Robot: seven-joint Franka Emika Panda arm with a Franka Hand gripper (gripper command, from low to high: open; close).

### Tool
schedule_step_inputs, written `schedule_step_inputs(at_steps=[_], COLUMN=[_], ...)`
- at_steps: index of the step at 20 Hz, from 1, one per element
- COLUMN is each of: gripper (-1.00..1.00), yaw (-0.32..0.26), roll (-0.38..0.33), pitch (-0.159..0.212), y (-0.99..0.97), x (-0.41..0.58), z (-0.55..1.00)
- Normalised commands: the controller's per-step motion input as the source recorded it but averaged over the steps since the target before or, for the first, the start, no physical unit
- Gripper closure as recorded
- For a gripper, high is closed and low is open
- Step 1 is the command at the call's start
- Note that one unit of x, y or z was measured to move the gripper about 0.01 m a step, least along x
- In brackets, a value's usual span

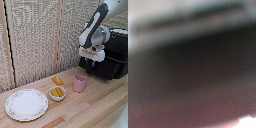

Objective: Extend the gripper towards the air fryer handle. Grasp the air fryer handle and pull it to open the air fryer. Release the air fryer handle and move the gripper to the bread. Grasp the bread with the gripper and move it to the air fryer basket. Release the bread inside the air fryer and retract the gripper.

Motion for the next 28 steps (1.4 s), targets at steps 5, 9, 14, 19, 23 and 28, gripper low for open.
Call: schedule_step_inputs(at_steps=[5, 9, 14, 19, 23, 28], gripper=[1.0, 1.0, -1.0, -1.0, -1.0, -1.0], yaw=[-0.035, -0.102, -0.045, -0.189, -0.053, 0.0], roll=[-0.067, -0.019, -0.046, -0.071, -0.086, -0.037], pitch=[-0.001, 0.0, 0.018, -0.004, 0.0, 0.064], y=[0.22, 0.25, 0.26, 0.27, 0.19, 0.18], x=[0.068, 0.106, 0.009, 0.201, 0.303, 0.291], z=[-0.45, -0.26, 0.01, 0.33, 0.58, 0.74])
